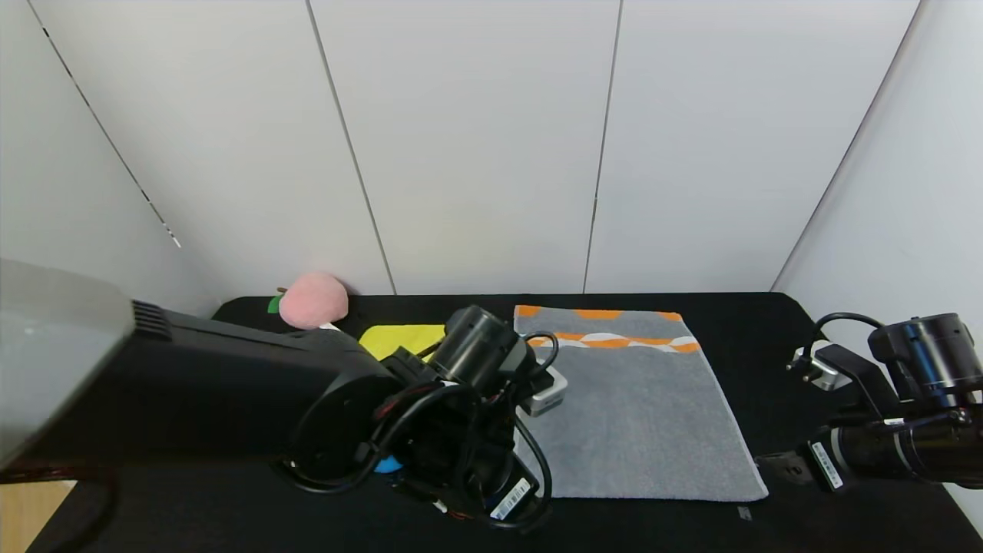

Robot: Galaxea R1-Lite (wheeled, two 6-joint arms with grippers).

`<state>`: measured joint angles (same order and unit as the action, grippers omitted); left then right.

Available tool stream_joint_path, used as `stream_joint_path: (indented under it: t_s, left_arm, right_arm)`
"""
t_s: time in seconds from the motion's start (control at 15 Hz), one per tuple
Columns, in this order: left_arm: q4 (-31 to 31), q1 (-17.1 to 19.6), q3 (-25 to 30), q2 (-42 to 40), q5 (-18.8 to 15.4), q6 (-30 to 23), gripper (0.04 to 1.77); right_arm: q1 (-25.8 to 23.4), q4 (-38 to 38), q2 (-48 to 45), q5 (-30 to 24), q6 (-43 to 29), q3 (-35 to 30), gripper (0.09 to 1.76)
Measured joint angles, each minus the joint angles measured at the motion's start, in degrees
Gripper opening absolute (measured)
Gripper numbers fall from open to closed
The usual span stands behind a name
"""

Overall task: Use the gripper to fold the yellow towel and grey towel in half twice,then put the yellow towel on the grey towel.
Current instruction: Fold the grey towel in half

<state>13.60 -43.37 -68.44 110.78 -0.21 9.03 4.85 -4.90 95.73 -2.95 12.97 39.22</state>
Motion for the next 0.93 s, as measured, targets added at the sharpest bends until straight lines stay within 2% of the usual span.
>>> stream_joint_path:
  t_s: [0.47,0.8,0.93]
  left_arm:
    - [0.7,-2.7,-6.4,9.7,3.4,0.4,1.72]
    - [0.8,-2.9,-9.4,14.3,7.4,-0.1,1.72]
    - [0.8,-2.9,-10.0,15.7,7.8,-0.3,1.72]
  right_arm:
    - [0.5,0.1,2.8,0.3,0.0,0.8,1.71]
    - [0.1,-0.1,3.8,0.3,-0.1,1.2,1.71]
    - [-0.1,0.0,3.9,0.3,-0.1,1.4,1.71]
